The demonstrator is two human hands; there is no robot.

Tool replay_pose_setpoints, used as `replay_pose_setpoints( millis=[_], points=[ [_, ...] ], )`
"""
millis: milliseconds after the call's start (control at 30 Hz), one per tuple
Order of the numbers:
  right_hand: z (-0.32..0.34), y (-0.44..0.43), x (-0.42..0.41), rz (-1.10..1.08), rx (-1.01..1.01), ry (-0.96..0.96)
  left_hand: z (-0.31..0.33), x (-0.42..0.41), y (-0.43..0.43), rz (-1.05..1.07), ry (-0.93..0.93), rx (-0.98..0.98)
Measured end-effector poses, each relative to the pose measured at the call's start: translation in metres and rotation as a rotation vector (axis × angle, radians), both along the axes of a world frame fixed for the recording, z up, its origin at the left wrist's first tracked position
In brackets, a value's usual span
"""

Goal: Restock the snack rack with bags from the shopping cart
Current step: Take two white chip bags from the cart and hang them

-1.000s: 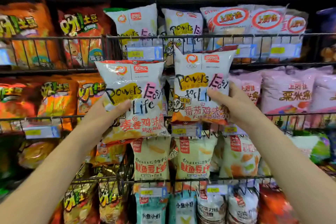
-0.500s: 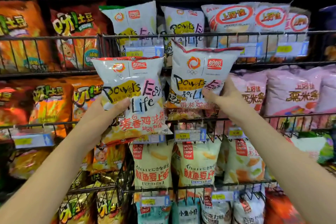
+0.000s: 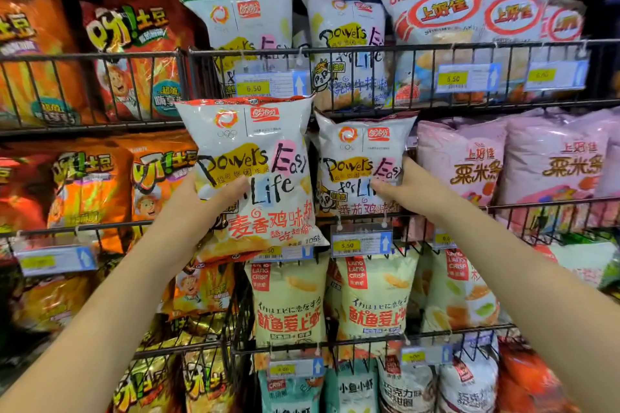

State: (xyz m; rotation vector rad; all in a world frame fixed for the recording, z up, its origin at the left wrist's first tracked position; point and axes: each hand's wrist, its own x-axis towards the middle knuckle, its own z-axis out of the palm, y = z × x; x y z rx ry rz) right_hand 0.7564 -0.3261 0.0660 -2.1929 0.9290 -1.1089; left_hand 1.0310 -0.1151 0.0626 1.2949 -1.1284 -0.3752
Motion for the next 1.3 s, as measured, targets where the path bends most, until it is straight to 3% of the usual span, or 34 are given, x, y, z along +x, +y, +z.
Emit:
replay_pose_setpoints(
  millis=[167, 400, 567, 767, 1033, 1300],
  points=[
    [0.004, -0.01, 0.007, -0.042, 0.084, 0.134, 0.003, -0.004, 0.0, 0.011, 0.014, -0.011],
    [0.001, -0.048, 0.015, -0.101, 0.249, 0.082, 0.002, -0.007, -0.003, 0.02, -0.017, 0.001],
    [0.003, -0.043, 0.019, -0.157, 0.266, 0.19, 0.001, -0.009, -0.002, 0.015, -0.022, -0.016],
    [0.003, -0.043, 0.016, -0.167, 0.241, 0.325, 0.0, -0.011, -0.003, 0.037, 0.003, 0.006],
    [0.006, -0.035, 0.02, -0.235, 0.166, 0.338, 0.001, -0.023, -0.002, 0.084, -0.044, 0.0],
    [0.003, 0.004, 0.007, -0.284, -0.098, 0.297, 0.007, -0.027, -0.008, 0.012, -0.092, 0.016]
  ],
)
